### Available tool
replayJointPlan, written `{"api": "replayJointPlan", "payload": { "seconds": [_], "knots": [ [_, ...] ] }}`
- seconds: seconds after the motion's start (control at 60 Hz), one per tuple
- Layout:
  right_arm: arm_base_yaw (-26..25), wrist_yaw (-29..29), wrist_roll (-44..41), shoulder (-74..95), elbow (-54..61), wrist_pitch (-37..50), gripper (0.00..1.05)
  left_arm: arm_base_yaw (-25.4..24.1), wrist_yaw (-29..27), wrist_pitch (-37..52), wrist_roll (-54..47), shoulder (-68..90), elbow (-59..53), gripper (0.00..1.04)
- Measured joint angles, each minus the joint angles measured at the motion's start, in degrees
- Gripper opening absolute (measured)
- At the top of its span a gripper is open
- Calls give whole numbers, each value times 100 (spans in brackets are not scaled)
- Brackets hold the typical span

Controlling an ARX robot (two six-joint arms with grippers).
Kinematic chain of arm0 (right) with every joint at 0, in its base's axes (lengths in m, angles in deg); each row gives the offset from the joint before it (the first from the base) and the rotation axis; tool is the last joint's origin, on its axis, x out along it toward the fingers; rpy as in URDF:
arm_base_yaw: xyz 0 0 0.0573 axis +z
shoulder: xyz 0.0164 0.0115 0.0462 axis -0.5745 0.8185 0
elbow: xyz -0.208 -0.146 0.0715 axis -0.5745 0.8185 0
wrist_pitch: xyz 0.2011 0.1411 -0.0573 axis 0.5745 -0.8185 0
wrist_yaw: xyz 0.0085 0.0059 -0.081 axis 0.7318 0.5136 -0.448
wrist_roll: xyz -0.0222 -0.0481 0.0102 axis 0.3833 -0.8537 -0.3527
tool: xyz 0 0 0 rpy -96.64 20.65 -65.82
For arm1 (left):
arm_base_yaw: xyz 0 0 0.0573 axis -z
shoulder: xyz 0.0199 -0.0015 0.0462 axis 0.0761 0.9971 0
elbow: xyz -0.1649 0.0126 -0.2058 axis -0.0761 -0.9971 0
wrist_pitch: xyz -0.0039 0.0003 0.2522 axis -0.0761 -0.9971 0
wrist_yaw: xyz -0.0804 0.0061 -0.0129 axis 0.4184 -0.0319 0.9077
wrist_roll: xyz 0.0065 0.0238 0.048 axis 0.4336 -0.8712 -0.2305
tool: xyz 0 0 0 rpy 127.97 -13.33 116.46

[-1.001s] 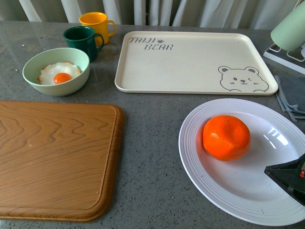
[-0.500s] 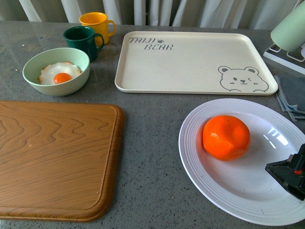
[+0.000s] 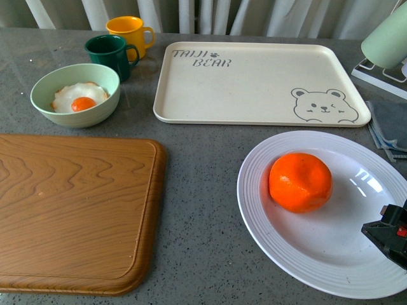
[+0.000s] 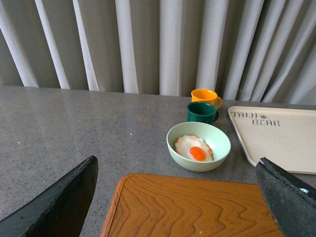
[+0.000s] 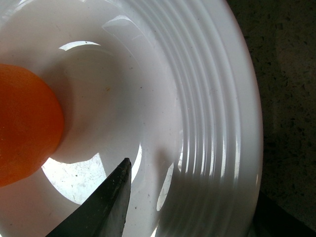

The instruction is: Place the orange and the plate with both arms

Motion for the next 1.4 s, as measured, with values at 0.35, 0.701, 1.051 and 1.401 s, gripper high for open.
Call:
{"api": "replayJointPlan", "payload": {
  "seconds": [0.35,0.701,1.051,1.401],
  "knots": [
    [-63,107,435,-131,-9,-101,20,-2,0,0,2,0,0,96],
    [-254,363,535,-597,20,-297,14,-2,0,0,0,0,0,96],
    [-492,968,695,-992,72,-240,4,0,0,0,2,0,0,96],
    [-651,1067,800,-1268,133,-240,3,0,0,0,0,0,0,96]
  ]
}}
